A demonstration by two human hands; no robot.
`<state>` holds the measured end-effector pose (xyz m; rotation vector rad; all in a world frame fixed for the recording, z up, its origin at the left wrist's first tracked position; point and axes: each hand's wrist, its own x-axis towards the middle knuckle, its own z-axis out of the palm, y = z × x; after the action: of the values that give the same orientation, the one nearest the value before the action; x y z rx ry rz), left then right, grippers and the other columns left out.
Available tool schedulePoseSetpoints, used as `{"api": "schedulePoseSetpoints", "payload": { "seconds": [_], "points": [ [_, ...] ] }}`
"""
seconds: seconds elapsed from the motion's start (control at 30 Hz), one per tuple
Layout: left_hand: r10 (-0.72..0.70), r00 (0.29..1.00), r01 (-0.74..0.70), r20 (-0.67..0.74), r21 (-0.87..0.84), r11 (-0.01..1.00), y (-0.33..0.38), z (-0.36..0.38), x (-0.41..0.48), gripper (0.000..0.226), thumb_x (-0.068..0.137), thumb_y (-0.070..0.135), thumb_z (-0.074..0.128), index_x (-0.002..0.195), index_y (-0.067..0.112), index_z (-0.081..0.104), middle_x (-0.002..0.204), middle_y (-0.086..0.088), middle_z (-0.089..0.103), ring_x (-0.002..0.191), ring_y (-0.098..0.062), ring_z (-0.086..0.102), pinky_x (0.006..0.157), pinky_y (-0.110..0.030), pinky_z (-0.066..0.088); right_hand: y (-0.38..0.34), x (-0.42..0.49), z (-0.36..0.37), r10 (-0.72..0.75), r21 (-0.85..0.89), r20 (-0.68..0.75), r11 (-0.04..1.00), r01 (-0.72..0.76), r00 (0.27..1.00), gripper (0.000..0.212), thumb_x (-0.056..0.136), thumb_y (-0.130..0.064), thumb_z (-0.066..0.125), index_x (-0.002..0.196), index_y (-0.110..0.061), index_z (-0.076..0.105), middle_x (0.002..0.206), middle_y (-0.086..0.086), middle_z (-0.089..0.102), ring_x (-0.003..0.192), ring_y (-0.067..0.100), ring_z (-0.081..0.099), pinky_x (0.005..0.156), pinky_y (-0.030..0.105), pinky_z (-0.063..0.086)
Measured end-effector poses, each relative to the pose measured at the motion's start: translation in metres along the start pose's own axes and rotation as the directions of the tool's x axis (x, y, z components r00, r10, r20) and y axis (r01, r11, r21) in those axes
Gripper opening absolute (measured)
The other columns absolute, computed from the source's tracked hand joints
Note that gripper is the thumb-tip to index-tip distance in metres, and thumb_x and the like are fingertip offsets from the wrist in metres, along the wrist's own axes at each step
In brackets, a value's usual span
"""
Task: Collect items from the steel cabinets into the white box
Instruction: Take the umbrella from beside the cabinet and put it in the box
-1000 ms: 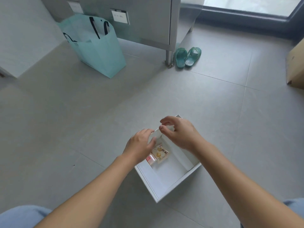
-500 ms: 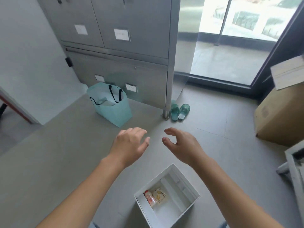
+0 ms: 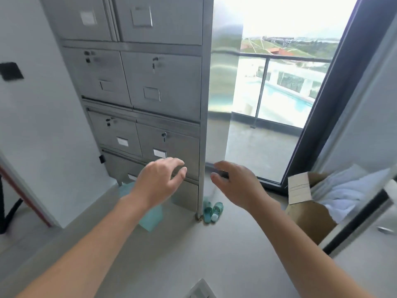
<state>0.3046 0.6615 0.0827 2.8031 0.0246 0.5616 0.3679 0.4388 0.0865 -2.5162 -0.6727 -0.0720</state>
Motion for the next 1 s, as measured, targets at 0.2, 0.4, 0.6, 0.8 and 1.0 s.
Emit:
{"api": "schedulePoseSetpoints", "payload": {
  "seconds": [0.2, 0.4, 0.6, 0.8, 1.0],
  "points": [
    [0.112, 0.991, -0.108, -0.075, 0.062, 0.992, 0.056, -0.110, 0.026, 0.045, 0.097, 0.050, 0.037, 0.125, 0.023, 0.061, 0.121, 0.008, 0.067, 0.110, -0.015, 0.061, 0.090, -0.034, 0.049, -0.053, -0.008, -0.113, -0.057, -0.068, -0.074, 0.996, 0.052, 0.996, 0.042, 0.100, -0.048, 0.050, 0.136, -0.028, 0.059, 0.135, -0.008, 0.065, 0.122, 0.019, 0.058, 0.099, 0.033, 0.044],
    [0.111, 0.986, -0.106, -0.126, 0.044, 0.993, 0.064, -0.133, -0.013, 0.038, 0.099, 0.046, 0.044, 0.126, 0.025, 0.061, 0.119, 0.010, 0.067, 0.109, -0.012, 0.061, 0.087, -0.030, 0.046, -0.069, -0.037, -0.121, -0.086, -0.049, -0.077, 0.995, 0.082, 0.993, 0.038, 0.098, -0.050, 0.051, 0.128, -0.027, 0.058, 0.121, -0.002, 0.070, 0.108, 0.024, 0.061, 0.096, 0.040, 0.048],
    [0.075, 0.994, -0.069, -0.082, 0.074, 0.995, 0.036, -0.139, -0.052, 0.050, 0.093, 0.055, 0.032, 0.122, 0.027, 0.062, 0.110, 0.014, 0.067, 0.098, -0.008, 0.061, 0.079, -0.026, 0.044, -0.091, -0.048, -0.101, -0.088, -0.007, -0.081, 0.996, 0.087, 0.993, 0.037, 0.097, -0.046, 0.052, 0.116, -0.016, 0.062, 0.113, 0.009, 0.072, 0.106, 0.030, 0.063, 0.093, 0.046, 0.052],
    [0.132, 0.989, -0.131, -0.058, 0.035, 0.991, 0.018, -0.133, -0.030, 0.037, 0.100, 0.048, 0.040, 0.121, 0.028, 0.062, 0.114, 0.016, 0.066, 0.107, -0.007, 0.059, 0.082, -0.025, 0.044, -0.097, -0.041, -0.096, -0.019, 0.014, -0.104, 1.000, 0.020, 0.994, 0.039, 0.097, -0.050, 0.052, 0.130, -0.030, 0.058, 0.124, -0.006, 0.069, 0.107, 0.020, 0.061, 0.096, 0.039, 0.049],
    [0.292, 0.956, -0.290, 0.008, -0.092, 0.953, 0.011, -0.101, 0.028, 0.036, 0.100, 0.049, 0.039, 0.119, 0.031, 0.063, 0.121, 0.019, 0.064, 0.107, -0.008, 0.061, 0.085, -0.029, 0.047, -0.080, -0.027, -0.097, 0.164, -0.022, -0.219, 0.985, -0.173, 0.962, 0.048, 0.096, -0.052, 0.053, 0.138, -0.029, 0.055, 0.130, -0.012, 0.066, 0.122, 0.015, 0.059, 0.100, 0.034, 0.046]
  ]
}}
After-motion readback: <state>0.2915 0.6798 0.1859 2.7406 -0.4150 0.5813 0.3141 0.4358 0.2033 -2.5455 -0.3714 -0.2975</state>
